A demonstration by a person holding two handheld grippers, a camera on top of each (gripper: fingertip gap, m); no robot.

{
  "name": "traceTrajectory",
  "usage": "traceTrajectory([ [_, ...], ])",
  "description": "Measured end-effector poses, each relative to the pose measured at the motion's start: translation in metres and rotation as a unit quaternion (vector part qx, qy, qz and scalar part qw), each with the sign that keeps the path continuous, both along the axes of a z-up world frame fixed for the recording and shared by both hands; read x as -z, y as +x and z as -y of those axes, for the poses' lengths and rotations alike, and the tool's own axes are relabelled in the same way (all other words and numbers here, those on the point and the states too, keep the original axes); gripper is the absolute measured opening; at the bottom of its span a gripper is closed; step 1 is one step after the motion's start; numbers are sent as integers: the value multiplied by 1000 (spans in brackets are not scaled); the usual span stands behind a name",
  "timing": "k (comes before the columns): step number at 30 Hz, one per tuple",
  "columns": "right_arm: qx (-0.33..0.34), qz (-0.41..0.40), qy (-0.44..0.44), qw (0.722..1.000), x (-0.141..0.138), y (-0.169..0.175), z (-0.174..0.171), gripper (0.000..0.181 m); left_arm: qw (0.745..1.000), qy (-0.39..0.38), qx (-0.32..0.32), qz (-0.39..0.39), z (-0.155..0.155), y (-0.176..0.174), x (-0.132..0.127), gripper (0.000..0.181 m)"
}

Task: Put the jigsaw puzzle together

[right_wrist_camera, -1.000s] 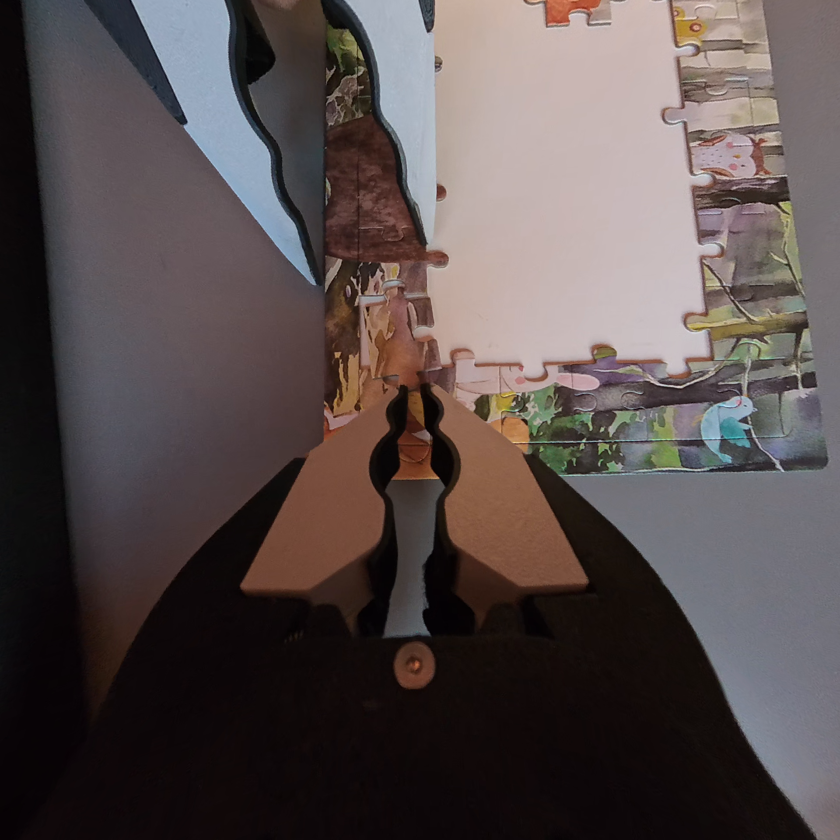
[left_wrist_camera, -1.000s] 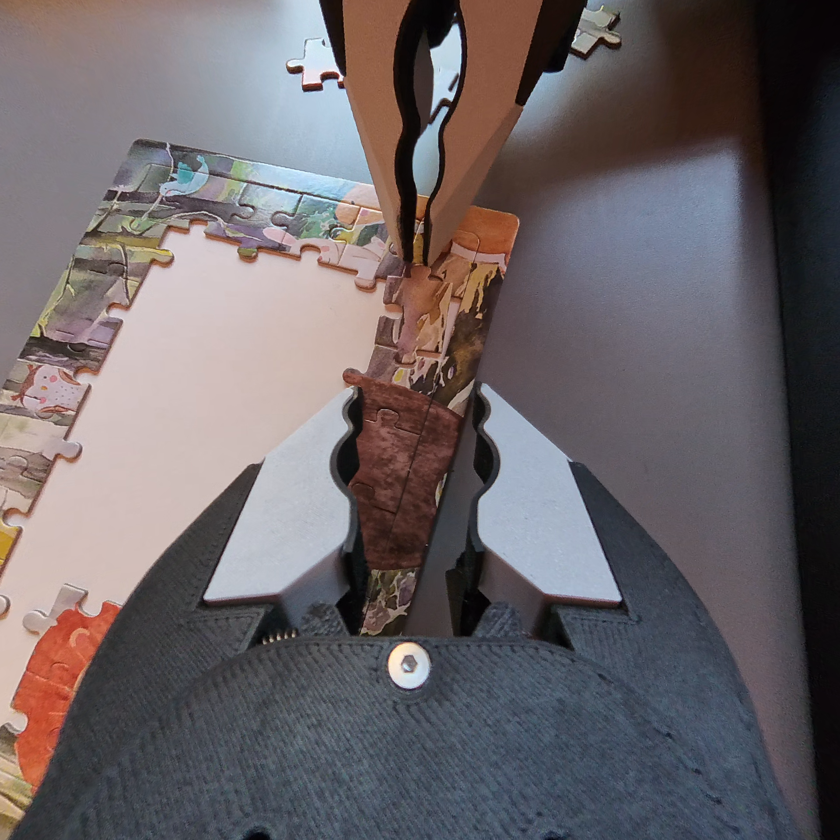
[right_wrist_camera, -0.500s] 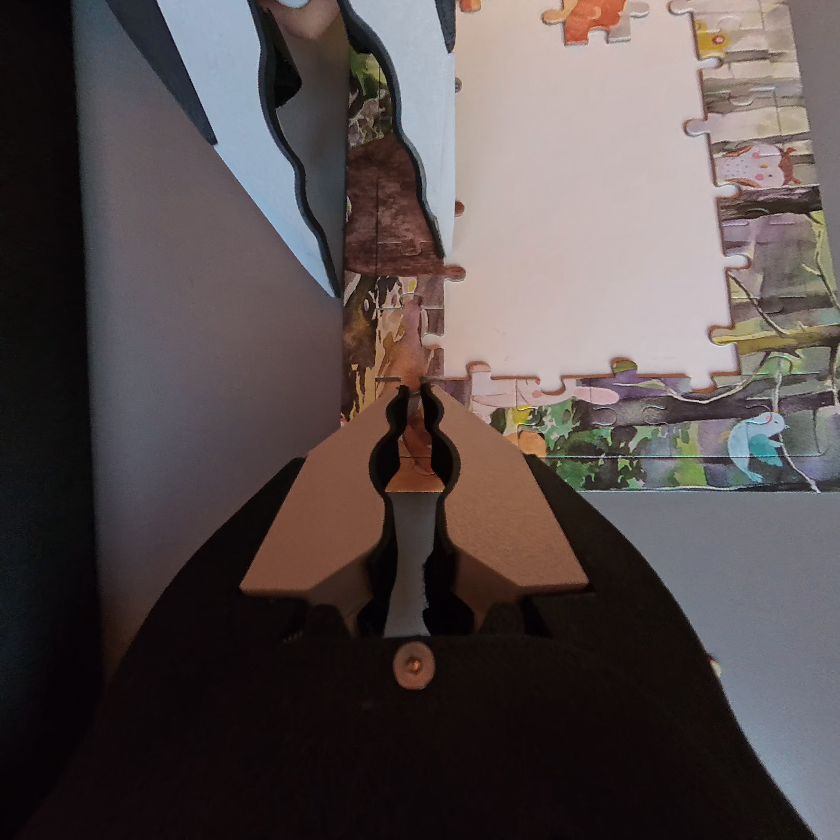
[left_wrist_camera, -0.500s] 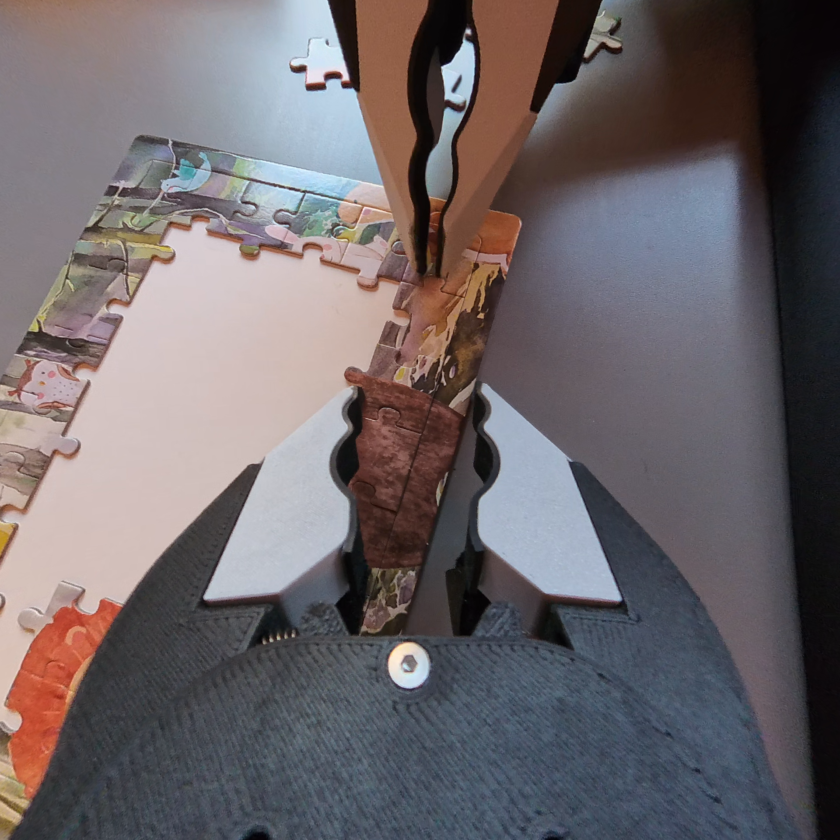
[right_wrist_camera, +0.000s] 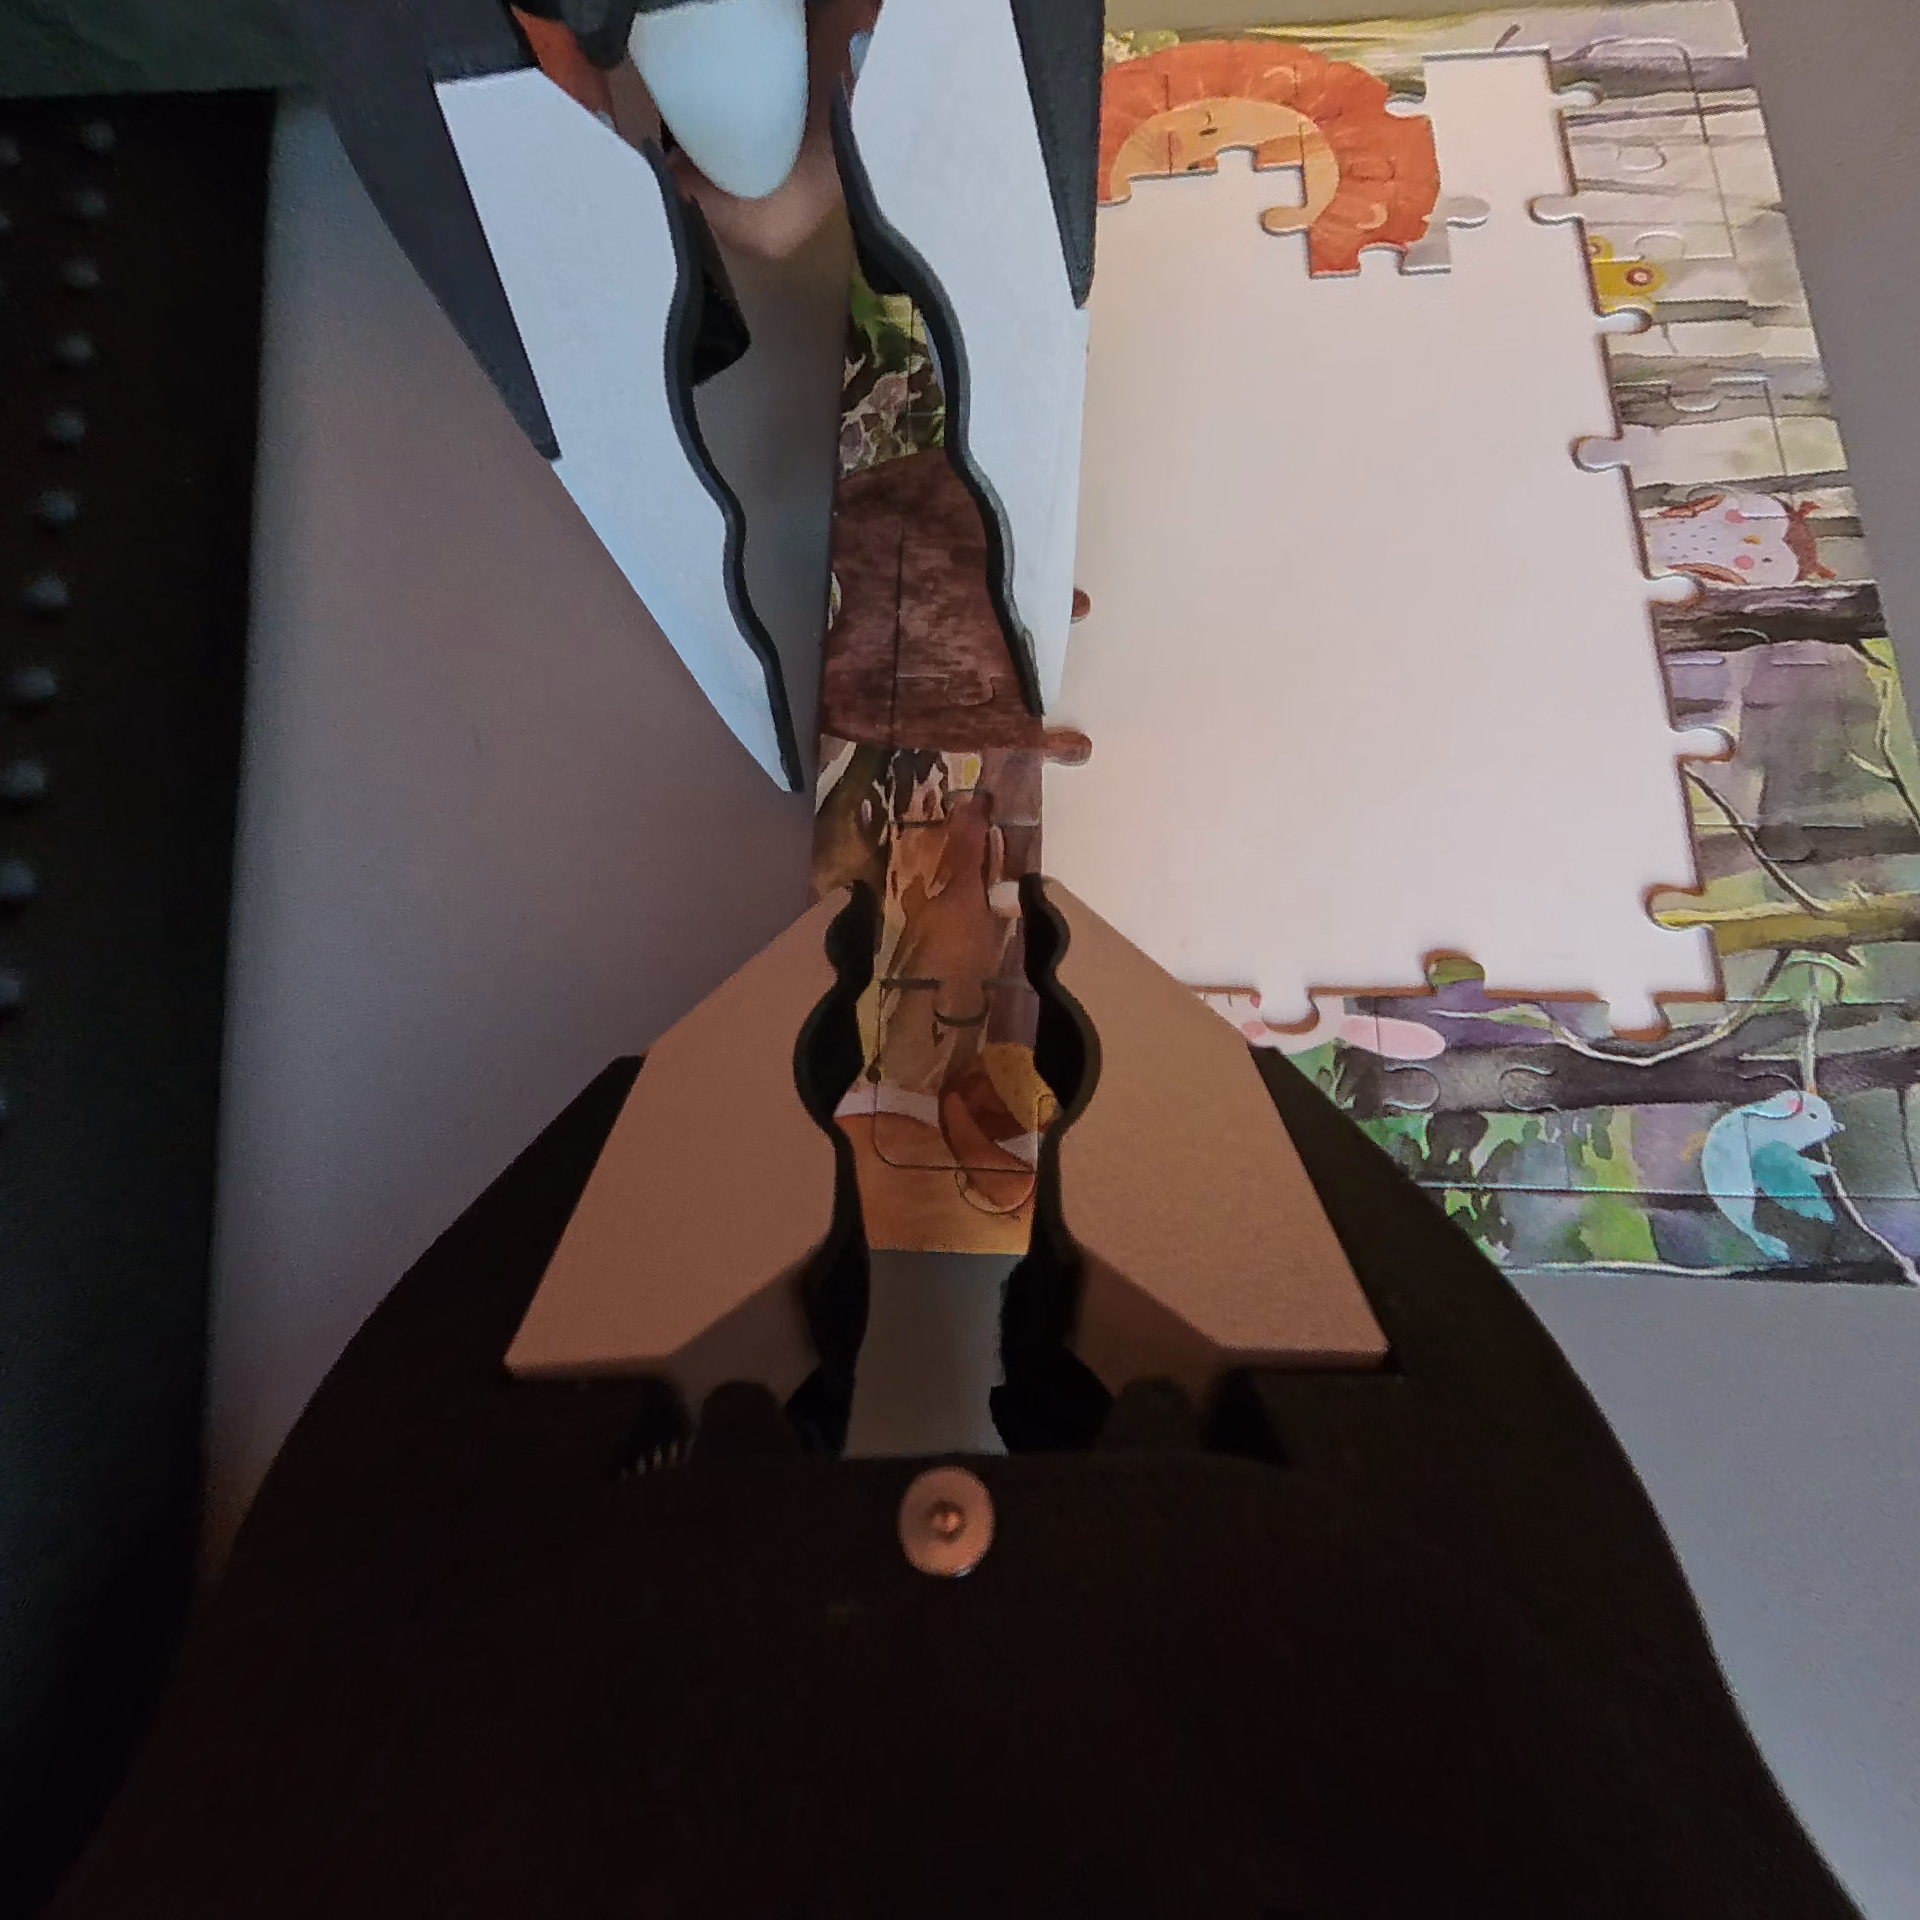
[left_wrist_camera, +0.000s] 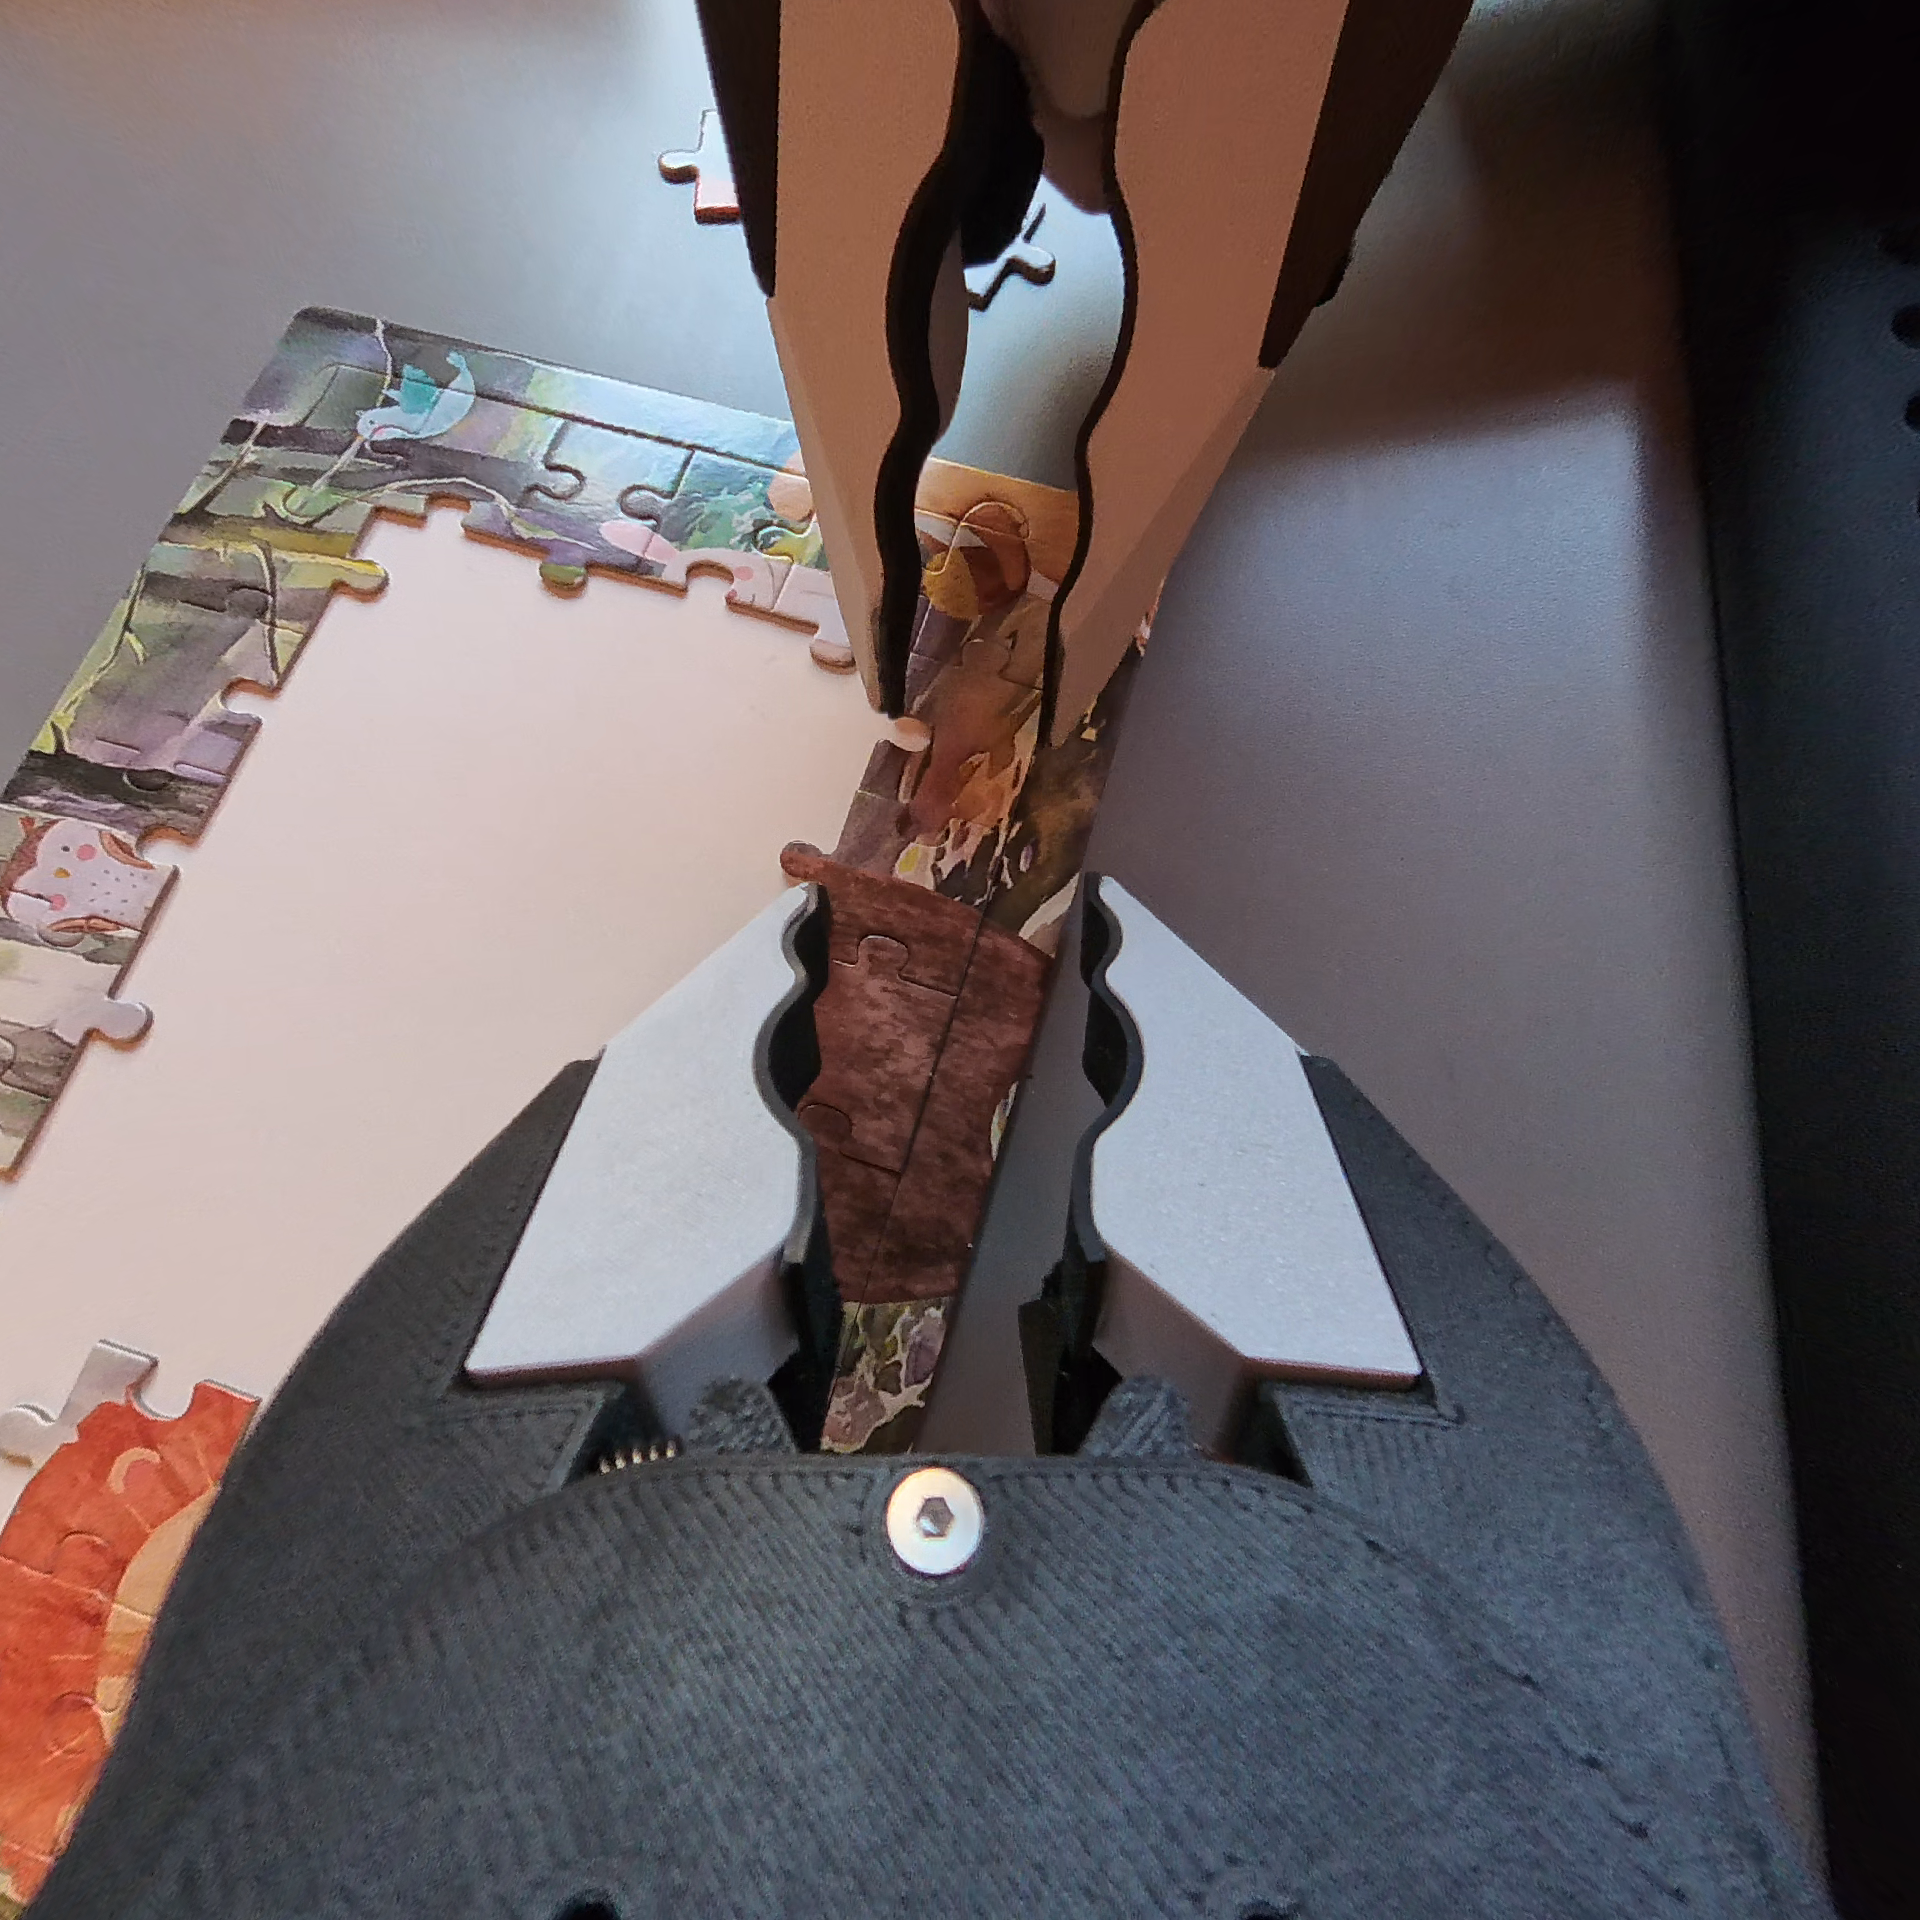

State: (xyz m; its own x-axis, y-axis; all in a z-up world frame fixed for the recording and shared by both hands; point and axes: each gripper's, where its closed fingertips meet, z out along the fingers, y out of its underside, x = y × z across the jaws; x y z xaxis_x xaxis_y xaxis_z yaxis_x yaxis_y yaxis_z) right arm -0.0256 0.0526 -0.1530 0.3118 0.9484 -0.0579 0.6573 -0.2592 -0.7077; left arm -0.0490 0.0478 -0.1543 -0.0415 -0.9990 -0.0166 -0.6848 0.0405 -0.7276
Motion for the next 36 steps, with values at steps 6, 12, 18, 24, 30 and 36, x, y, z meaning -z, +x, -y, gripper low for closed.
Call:
traceTrajectory([
  [6,-8,13,-16,1000,6,-2,2,25,1000,-6,-2,2,-2,-1,0,45],
  [12,-12,17,-17,1000,7,0,3,23,1000,-6,0,2,-1,-1,1,44],
  [18,5,-21,-11,1000,-10,3,-3,26,1000,-9,1,3,-1,-1,1,45],
  [24,15,-24,-60,998,-9,20,0,0,1000,-9,1,3,0,-1,0,45],
  [30,17,5,-86,996,5,21,2,0,1000,-10,1,3,0,-1,0,45],
  [36,19,-8,-87,996,5,21,5,0,1000,-8,2,2,0,-1,0,45],
])
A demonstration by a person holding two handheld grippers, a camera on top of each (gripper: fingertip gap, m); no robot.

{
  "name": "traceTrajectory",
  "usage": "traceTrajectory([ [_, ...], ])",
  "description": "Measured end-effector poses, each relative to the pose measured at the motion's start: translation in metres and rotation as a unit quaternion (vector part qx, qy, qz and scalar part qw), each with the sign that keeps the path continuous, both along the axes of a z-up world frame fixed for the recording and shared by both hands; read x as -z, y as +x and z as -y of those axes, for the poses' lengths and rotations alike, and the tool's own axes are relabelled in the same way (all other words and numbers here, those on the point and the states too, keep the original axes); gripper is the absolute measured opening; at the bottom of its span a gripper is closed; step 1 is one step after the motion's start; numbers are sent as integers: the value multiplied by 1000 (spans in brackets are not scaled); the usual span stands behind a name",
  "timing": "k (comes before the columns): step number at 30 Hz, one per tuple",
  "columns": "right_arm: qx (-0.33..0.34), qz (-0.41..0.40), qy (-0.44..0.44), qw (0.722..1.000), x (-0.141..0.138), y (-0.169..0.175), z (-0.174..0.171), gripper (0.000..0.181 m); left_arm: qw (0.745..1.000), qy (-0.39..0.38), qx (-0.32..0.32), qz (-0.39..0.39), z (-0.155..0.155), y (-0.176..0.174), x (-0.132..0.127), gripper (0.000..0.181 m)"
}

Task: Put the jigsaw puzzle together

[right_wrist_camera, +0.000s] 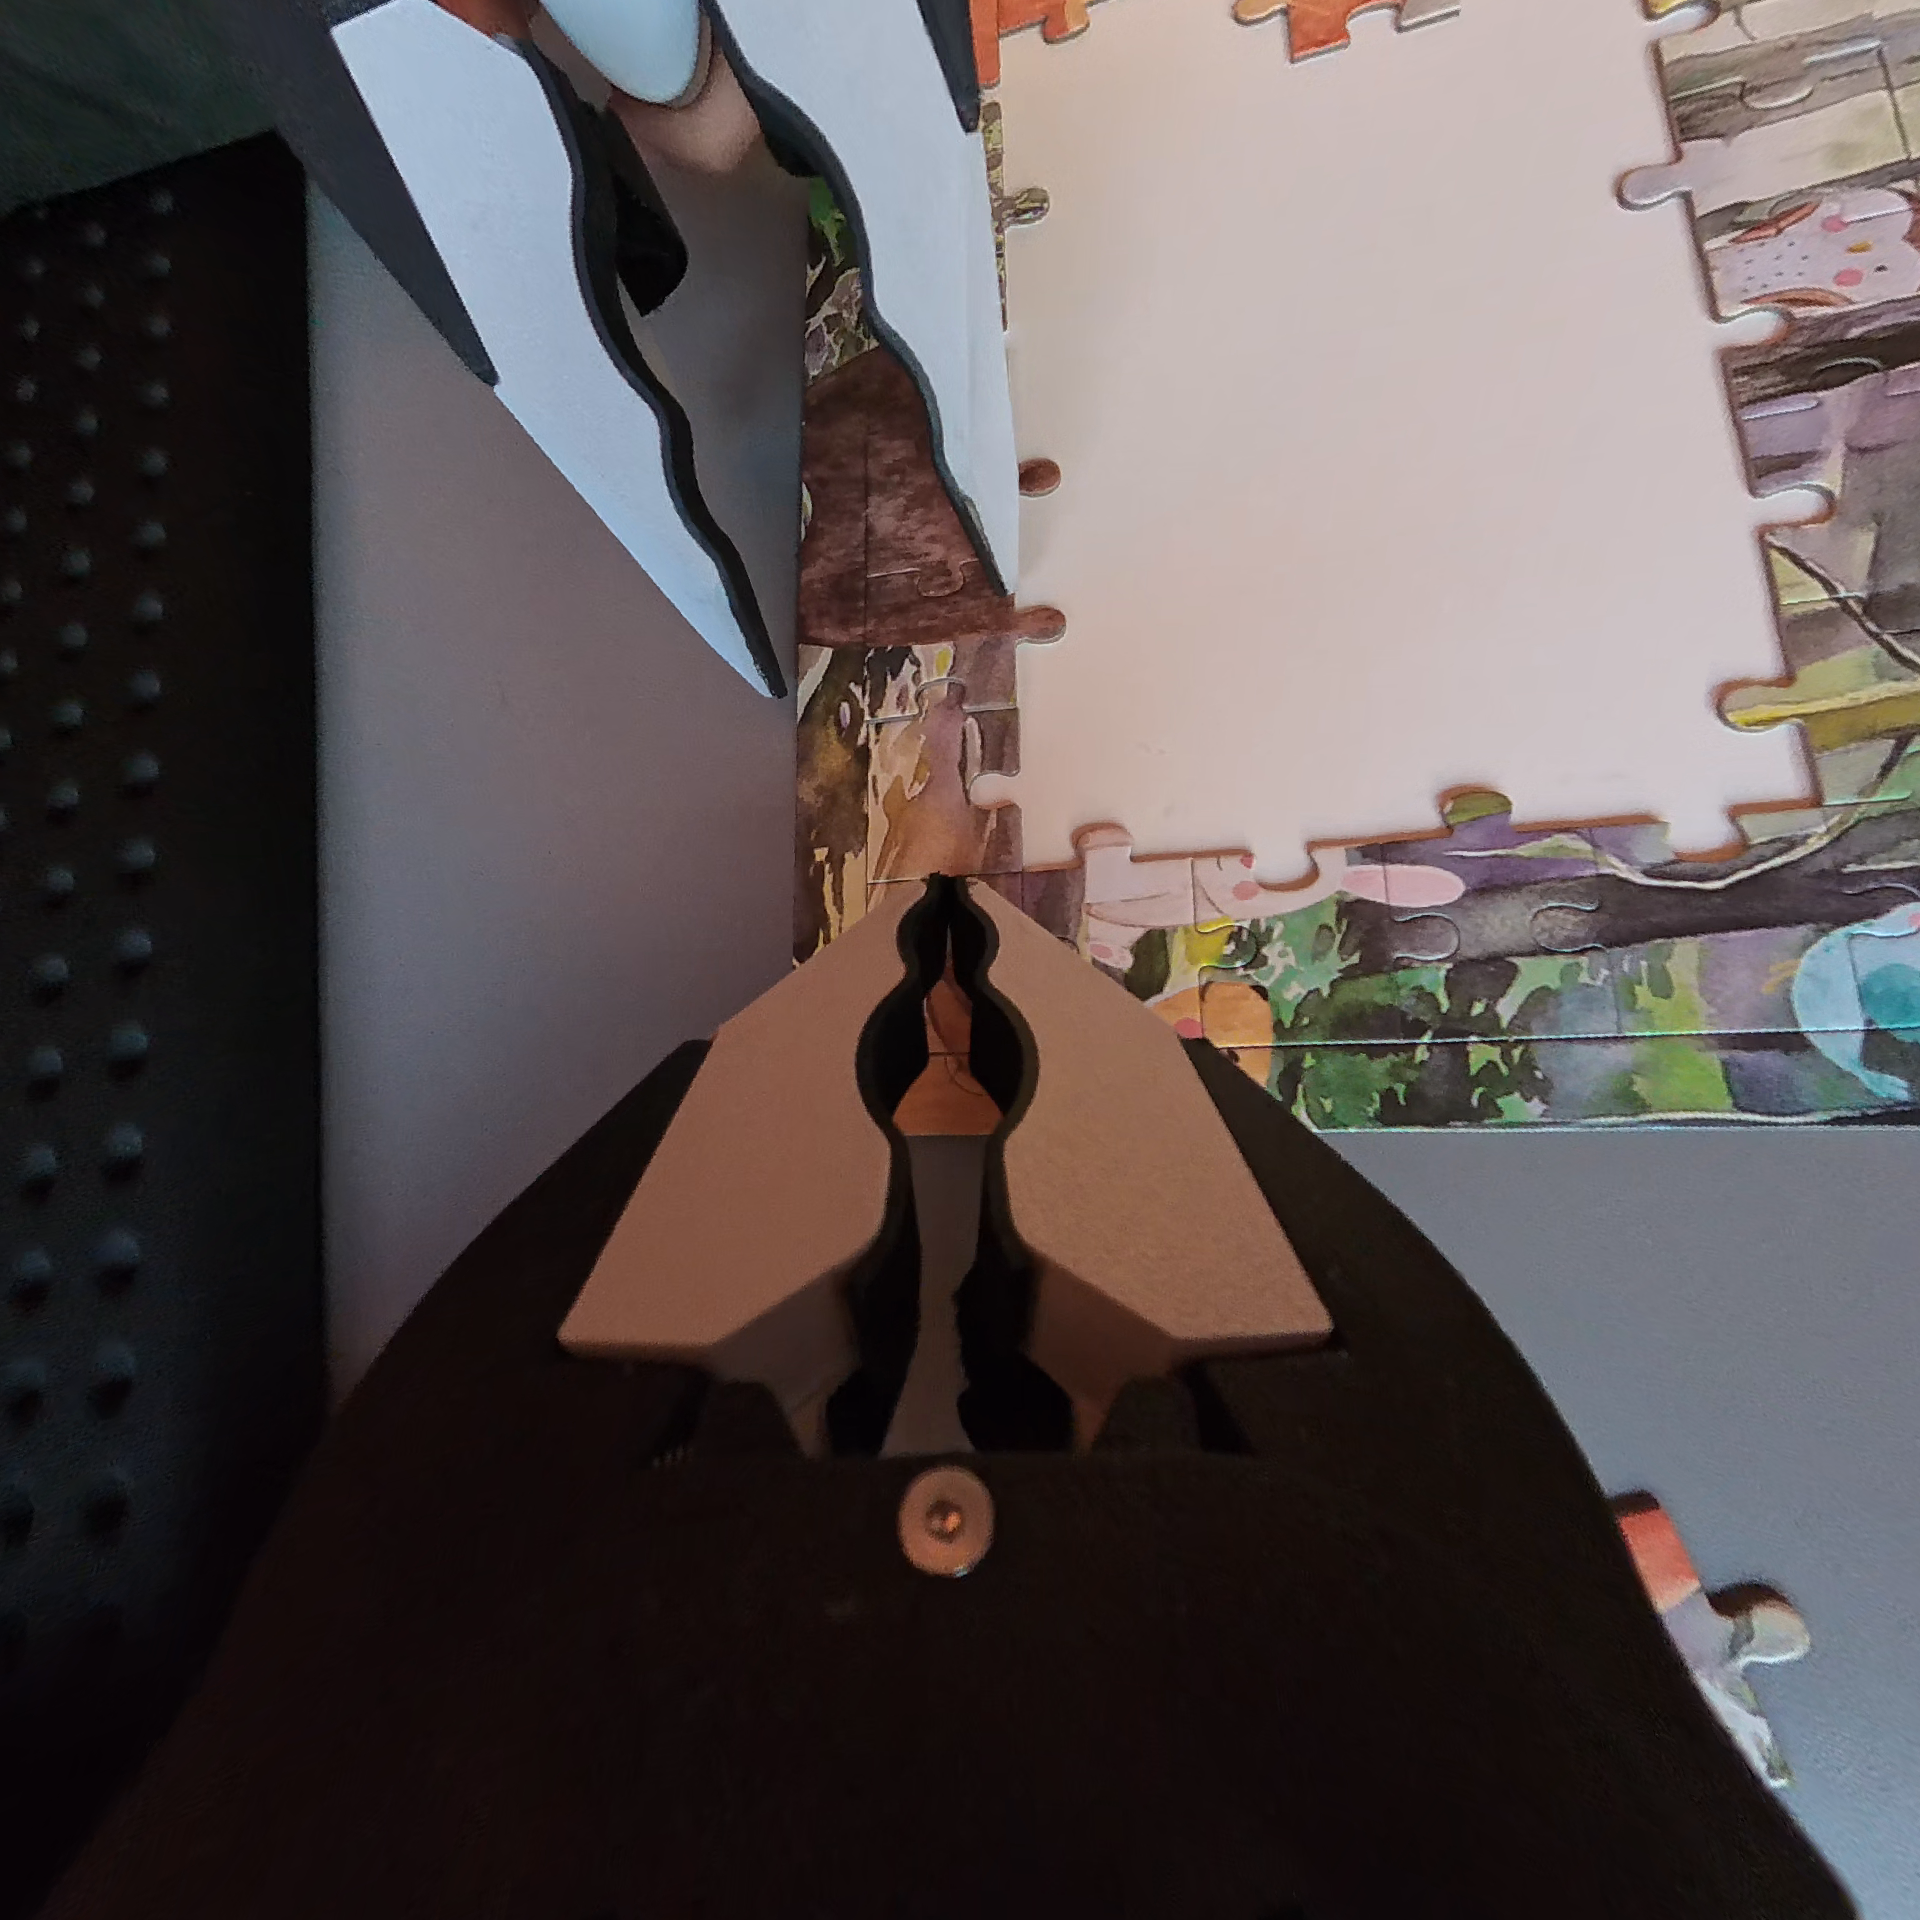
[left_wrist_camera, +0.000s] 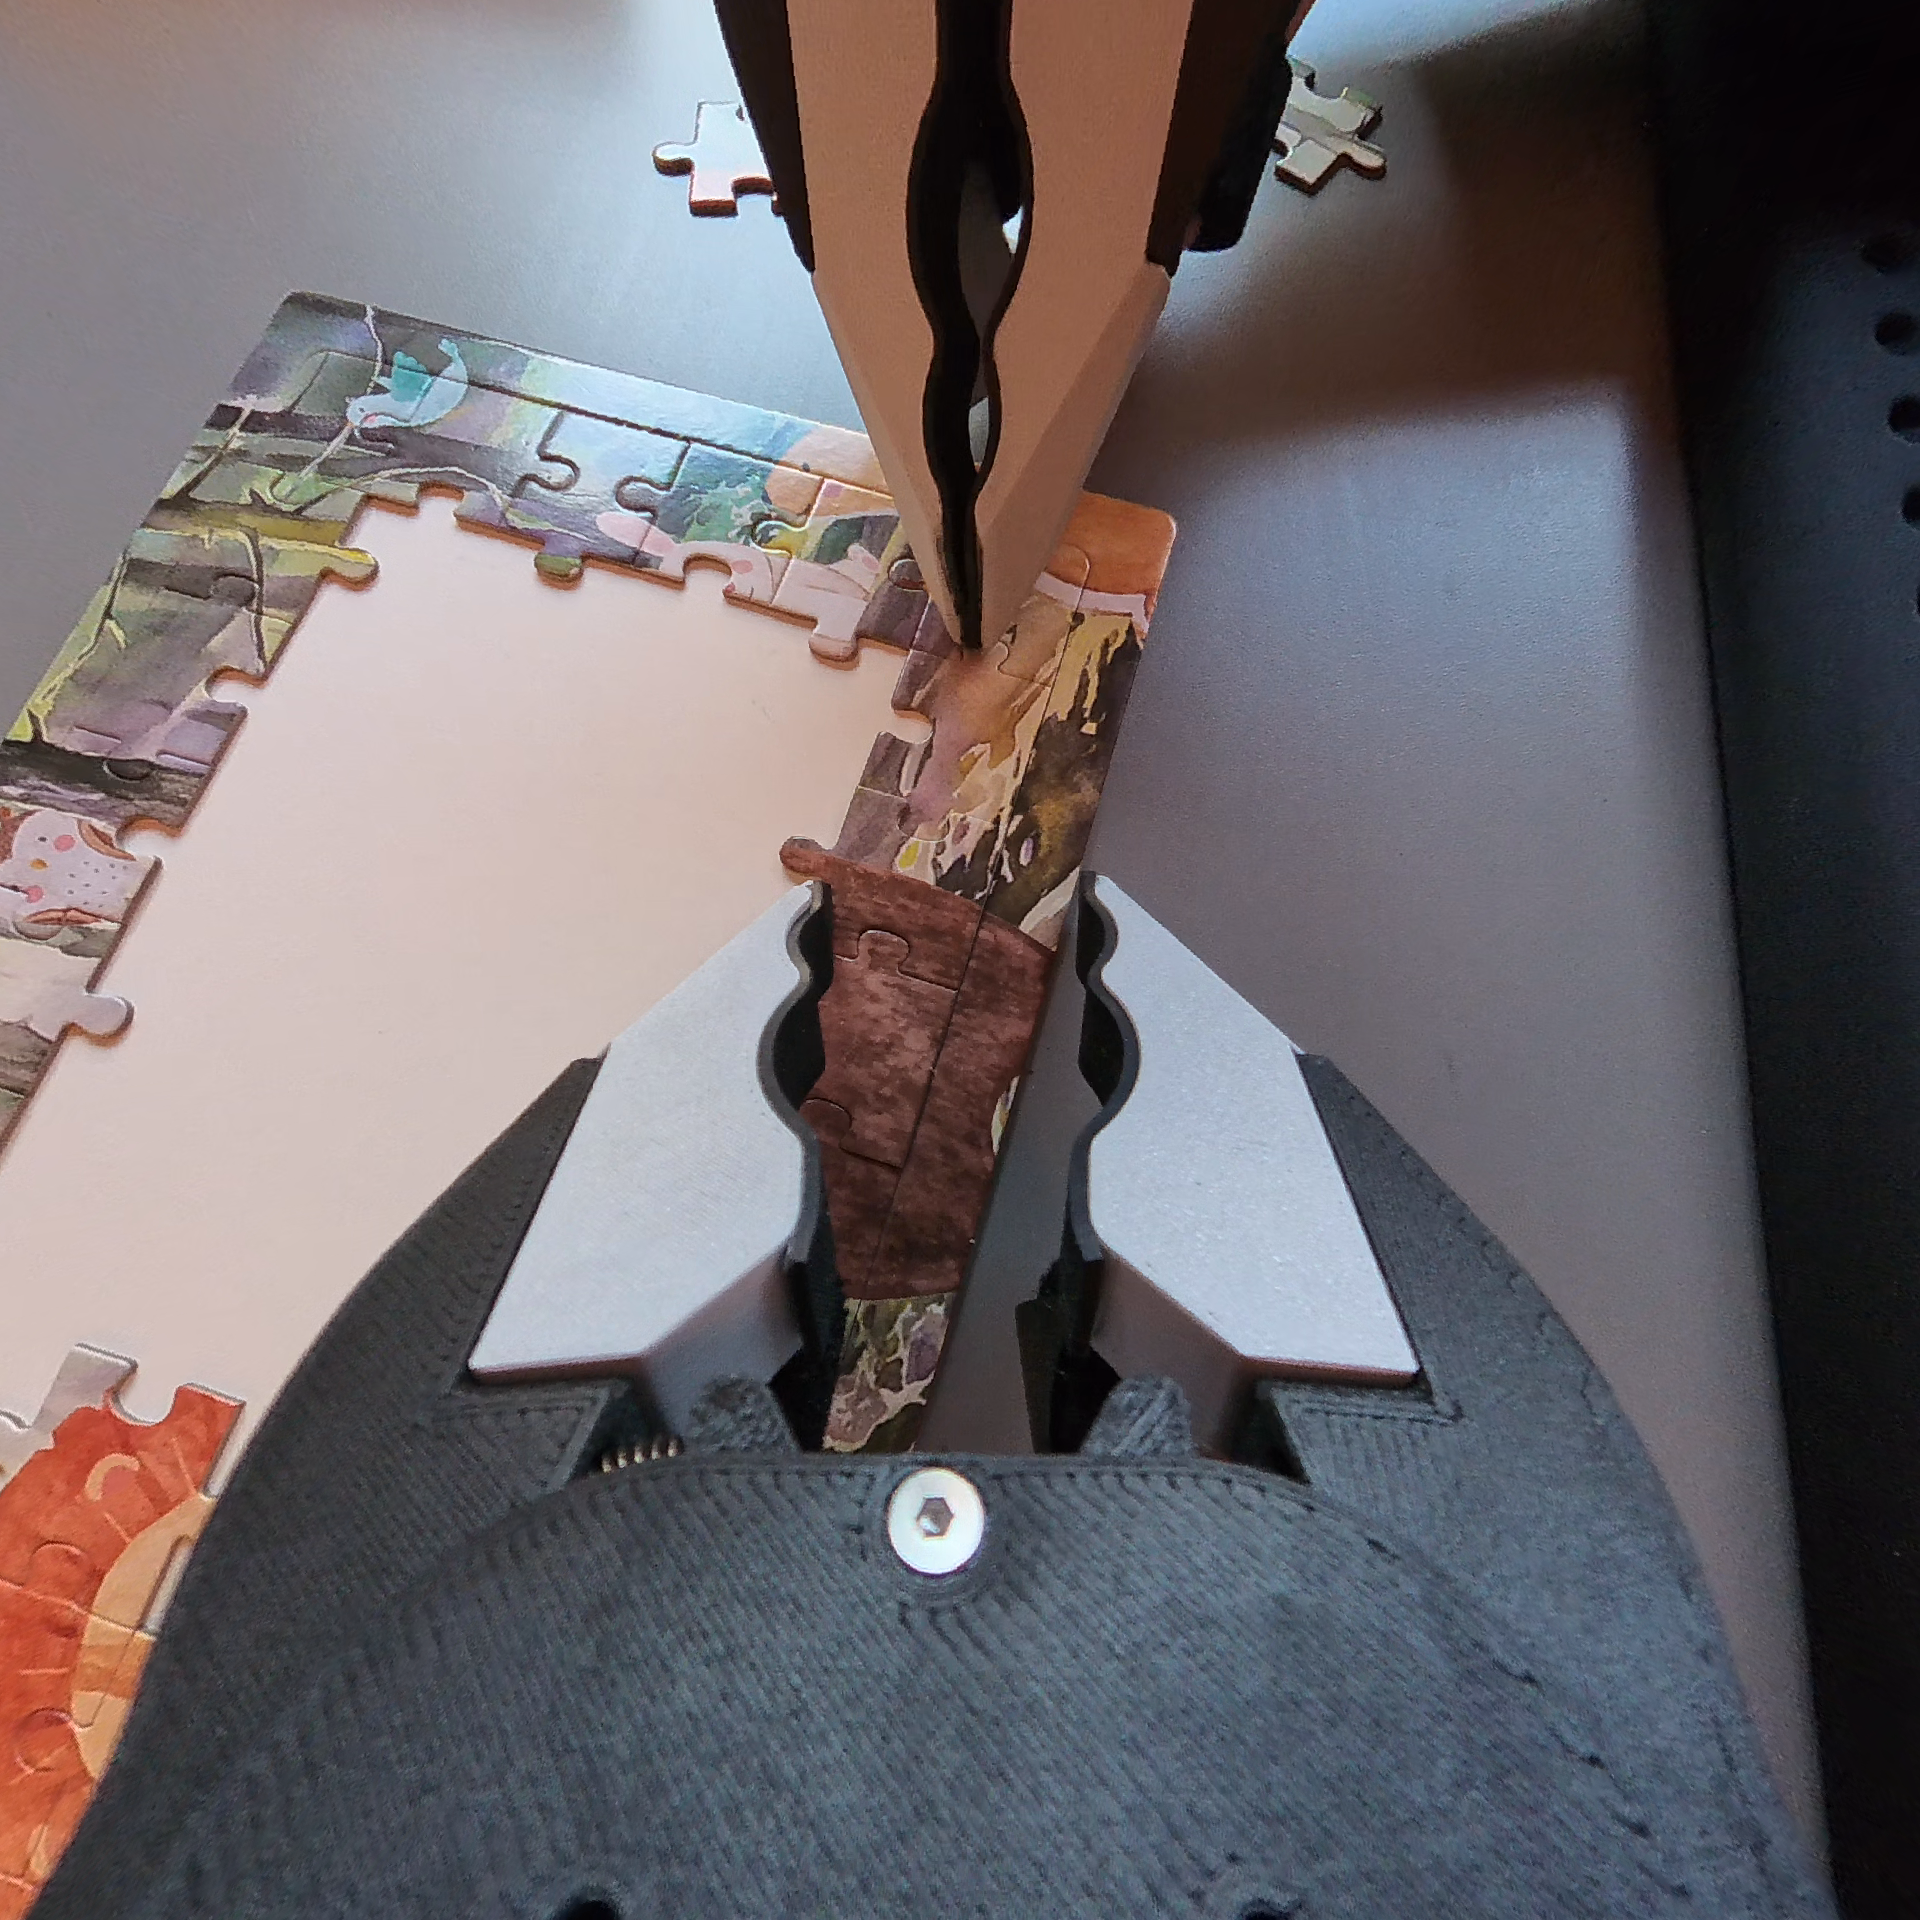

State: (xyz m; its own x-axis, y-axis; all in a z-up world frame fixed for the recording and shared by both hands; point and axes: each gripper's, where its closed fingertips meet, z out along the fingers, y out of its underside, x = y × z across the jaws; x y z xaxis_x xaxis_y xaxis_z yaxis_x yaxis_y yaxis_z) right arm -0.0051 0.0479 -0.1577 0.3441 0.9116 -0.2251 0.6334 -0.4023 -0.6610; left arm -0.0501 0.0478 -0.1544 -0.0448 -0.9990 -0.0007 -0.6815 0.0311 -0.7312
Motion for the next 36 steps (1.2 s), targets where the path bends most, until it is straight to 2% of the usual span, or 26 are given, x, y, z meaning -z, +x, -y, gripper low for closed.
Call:
traceTrajectory([
  [3,0,-14,19,1000,-5,-5,-1,0,1000,0,1,-1,0,0,0,46],
  [7,4,-49,48,998,-26,-25,-5,0,1000,11,-4,-1,-2,-1,-4,45],
  [9,13,-29,77,996,-23,-24,-12,1,1000,9,-4,22,-1,2,-14,42],
  [12,12,-20,60,998,-16,-26,-11,1,999,-2,-3,38,1,6,-20,42],
  [18,15,-3,35,999,-4,-24,-10,0,999,-14,-6,42,-5,18,-16,30],
  [23,16,3,28,999,0,-22,-10,0,1000,-18,-4,20,-9,13,-1,12],
  [26,17,-1,22,1000,1,-21,-10,0,1000,9,6,20,-10,10,0,4],
  [30,18,-4,19,1000,1,-21,-10,0,998,51,16,31,-8,9,0,5],
  [32,18,-4,18,1000,2,-21,-11,0,998,46,19,29,-7,8,0,6],
  [36,17,-6,18,1000,2,-20,-11,1,999,16,33,33,-1,7,0,19],
])
